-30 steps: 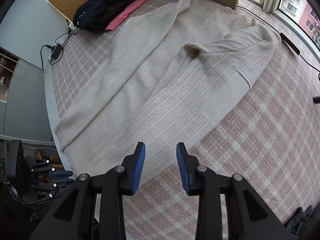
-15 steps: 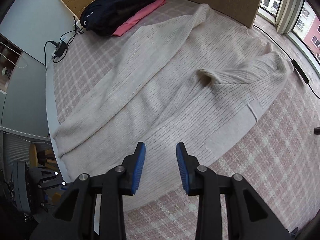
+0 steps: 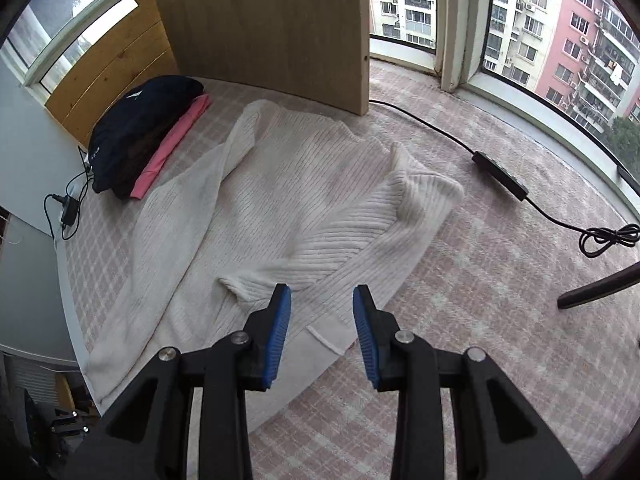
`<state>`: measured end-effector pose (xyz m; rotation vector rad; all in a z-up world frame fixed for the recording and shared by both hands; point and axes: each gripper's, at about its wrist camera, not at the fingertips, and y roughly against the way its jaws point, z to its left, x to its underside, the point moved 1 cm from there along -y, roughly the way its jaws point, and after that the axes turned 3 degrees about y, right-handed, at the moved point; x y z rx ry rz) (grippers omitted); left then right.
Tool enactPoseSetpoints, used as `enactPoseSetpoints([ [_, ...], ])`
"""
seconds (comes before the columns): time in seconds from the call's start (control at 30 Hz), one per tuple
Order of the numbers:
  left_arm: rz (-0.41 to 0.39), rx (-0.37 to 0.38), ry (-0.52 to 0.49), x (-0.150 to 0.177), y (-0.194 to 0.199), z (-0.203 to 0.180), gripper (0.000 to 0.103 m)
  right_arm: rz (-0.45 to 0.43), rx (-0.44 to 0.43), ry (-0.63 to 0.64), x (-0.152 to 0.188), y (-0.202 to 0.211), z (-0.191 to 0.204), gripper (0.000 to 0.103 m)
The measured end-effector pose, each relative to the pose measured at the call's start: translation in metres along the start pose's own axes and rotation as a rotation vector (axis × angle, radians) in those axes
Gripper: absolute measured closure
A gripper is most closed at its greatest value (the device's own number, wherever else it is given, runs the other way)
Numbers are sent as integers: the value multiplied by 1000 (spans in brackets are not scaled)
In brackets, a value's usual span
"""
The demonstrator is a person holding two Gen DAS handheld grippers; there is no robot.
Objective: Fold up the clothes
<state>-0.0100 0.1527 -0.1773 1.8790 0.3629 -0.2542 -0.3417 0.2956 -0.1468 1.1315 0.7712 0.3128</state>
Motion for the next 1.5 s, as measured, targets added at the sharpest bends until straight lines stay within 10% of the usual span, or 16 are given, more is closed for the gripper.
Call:
enactPoseSetpoints([
  [0.23,-80,76,-90,-144,-39,-14,79,27,-12,-51,-33,-36,-46,94],
  [0.43,-105,27,-167,-222,-107,-35,74,52,-38,-7,-45,-75,-40,94],
  [0.5,-22,-60,-130,-229,-137,-21,83,103,-43,-16,-47,-95,-41,94],
  [1.0,-32,31,-103,-222,-139,-2,82,15,-96,-100,-50,-90,-90,65],
  [1.1,-35,23,-102,-220,-139,-4,82,-1,-139,-93,-48,-94,-79,90],
  [1.5,-39,35,-100,-221,-140,-3,82,-19,130,-34,-49,-78,-67,77],
])
